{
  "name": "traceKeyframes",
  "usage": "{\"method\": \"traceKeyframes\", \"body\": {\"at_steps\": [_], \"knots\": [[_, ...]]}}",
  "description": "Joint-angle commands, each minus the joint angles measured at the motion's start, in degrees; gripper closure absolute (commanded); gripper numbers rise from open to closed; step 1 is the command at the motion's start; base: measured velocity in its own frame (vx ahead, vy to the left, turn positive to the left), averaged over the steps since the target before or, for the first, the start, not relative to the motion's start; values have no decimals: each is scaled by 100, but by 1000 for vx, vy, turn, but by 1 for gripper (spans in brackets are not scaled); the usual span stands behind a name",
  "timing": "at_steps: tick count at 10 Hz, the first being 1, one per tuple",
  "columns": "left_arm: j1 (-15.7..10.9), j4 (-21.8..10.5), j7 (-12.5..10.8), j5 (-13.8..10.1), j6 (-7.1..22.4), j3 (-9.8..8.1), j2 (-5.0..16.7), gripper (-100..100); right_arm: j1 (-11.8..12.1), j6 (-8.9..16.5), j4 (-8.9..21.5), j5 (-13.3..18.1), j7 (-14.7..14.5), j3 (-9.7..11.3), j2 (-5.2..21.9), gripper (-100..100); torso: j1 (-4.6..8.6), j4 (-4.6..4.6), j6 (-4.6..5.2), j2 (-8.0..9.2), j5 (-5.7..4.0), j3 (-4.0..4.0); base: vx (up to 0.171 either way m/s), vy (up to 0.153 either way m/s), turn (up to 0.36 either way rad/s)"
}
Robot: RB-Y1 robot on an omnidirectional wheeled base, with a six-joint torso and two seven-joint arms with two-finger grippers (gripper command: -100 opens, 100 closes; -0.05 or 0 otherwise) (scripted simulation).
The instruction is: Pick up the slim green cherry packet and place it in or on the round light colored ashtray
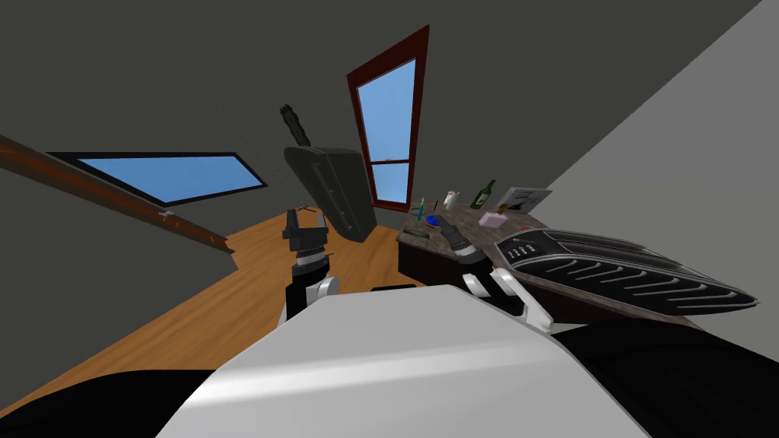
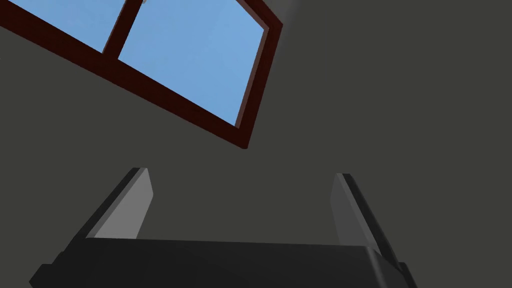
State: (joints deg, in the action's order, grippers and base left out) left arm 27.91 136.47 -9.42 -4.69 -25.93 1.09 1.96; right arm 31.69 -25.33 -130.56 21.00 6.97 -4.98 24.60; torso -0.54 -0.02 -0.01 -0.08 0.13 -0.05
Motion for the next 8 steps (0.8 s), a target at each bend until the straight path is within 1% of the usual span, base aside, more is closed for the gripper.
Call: {"method": "traceKeyframes", "body": {"at_steps": [1, 2, 3, 4, 5, 6, 7, 8], "knots": [[0, 0, 0, 0, 0, 0, 0, 0, 40, -39, 25, 66, 46, -75, 216, -100, 0, 0, 0, 0, 0, 0, 27, 103, 34], [0, 0, 0, 0, 0, 0, 0, 0, 97, -87, 77, 248, 92, -146, 421, -100, 14, 0, 2, 2, -2, 1, 42, 110, 77], [0, 0, 0, 0, 0, 0, 0, 0, 97, -87, 77, 248, 92, -146, 493, -100, 14, 0, 1, -2, -3, -1, 41, 89, 36], [0, 0, 0, 0, 0, -1, 1, 0, 157, -139, 132, 439, 138, -217, 715, -100, 21, -1, 2, -3, -4, -2, 54, 119, 83], [0, 0, 0, 0, 0, 0, 0, 0, 157, -139, 132, 439, 138, -217, 774, -100, 12, -2, 0, -7, -3, -4, 40, 108, 32], [0, 0, 0, 0, 0, -1, 0, 0, 222, -195, 194, 638, 181, -288, 991, -100, 15, -1, 2, -3, -3, -2, 43, 132, 72], [0, 0, 0, 0, 0, 0, 0, 0, 222, -195, 194, 638, 181, -288, 1056, -100, 7, -1, 0, -4, -2, -3, 41, 100, 31], [0, 0, 0, 0, 0, -1, 0, 0, 289, -256, 262, 846, 222, -359, 1284, -100, 17, -1, 2, -3, -3, -2, 67, 130, 80]]}}
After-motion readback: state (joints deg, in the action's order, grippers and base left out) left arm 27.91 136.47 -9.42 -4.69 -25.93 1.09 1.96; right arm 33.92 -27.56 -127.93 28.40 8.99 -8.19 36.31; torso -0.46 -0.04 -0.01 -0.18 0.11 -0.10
